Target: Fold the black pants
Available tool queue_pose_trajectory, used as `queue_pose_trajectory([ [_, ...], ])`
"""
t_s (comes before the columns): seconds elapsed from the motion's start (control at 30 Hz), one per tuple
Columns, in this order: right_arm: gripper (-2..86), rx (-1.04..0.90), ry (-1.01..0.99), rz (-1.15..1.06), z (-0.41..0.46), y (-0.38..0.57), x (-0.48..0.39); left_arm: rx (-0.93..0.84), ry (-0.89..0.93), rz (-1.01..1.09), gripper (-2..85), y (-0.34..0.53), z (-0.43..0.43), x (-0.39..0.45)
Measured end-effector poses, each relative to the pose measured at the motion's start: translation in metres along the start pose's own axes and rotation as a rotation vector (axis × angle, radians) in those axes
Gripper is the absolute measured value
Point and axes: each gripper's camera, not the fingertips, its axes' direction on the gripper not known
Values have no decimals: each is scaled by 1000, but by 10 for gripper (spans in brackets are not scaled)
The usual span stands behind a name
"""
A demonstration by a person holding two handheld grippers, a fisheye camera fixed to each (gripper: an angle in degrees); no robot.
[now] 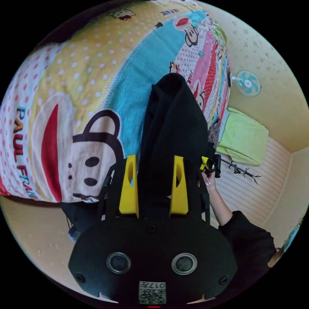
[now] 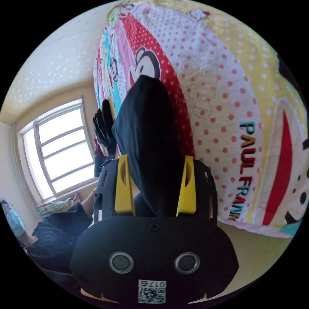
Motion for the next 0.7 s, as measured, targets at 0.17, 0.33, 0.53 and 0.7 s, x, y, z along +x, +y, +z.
queue_pose_trajectory([
  [0.17, 178, -19, 46, 1, 30, 14, -24, -10, -83, -106, 138, -5, 31, 20],
  [0.33, 111, -68, -234, -23, 26, 27, -20, -56, -80, -122, 81, 16, 10, 45],
  [0.53, 62, 3, -238, -178, -56, 49, -59, -105, -81, -54, 72, 41, -5, 144],
  [0.7, 55, 226, -92, -300, -194, 89, -83, -218, -112, 186, 66, 30, 33, 285],
])
